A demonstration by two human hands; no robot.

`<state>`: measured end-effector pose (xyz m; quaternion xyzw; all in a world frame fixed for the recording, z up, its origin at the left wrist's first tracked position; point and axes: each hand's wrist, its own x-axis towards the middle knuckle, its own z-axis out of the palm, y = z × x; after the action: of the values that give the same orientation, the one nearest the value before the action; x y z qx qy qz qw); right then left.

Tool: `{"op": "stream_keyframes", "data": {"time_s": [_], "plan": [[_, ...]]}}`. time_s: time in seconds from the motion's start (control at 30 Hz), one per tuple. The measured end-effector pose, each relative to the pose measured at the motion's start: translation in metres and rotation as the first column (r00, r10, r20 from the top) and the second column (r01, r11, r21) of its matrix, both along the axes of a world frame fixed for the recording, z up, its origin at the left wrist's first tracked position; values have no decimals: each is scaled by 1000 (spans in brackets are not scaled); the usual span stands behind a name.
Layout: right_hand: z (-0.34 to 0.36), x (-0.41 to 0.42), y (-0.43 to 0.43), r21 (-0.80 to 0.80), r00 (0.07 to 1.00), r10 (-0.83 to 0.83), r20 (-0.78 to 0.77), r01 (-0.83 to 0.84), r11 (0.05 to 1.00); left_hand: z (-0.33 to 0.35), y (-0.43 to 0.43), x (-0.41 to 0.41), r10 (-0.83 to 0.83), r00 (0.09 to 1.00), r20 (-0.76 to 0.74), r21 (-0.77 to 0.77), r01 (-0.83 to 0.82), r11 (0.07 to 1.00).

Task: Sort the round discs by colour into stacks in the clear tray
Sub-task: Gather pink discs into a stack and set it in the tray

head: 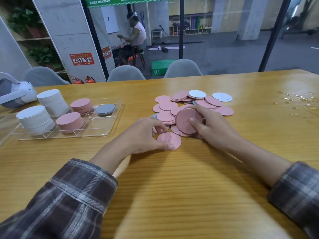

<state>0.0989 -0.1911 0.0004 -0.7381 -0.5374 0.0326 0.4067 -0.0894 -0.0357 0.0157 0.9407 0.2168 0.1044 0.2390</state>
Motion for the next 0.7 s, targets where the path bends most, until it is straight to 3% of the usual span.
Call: {"op": "stream_keyframes", "data": {"time_s": [0.23, 0.43, 0.7], "plan": [[-2, -2, 1, -7, 999, 14, -30, -14, 1000, 9, 3, -5, -57, 998, 6, -138, 57, 989], [-2, -5, 3, -6, 987, 65, -144, -66, 998, 8, 4, -3, 20, 952, 305, -201, 44, 979], [-2, -10, 4, -40, 983, 69, -171, -77, 996, -4, -1, 6, 68, 883, 465, -94, -27, 995]]}}
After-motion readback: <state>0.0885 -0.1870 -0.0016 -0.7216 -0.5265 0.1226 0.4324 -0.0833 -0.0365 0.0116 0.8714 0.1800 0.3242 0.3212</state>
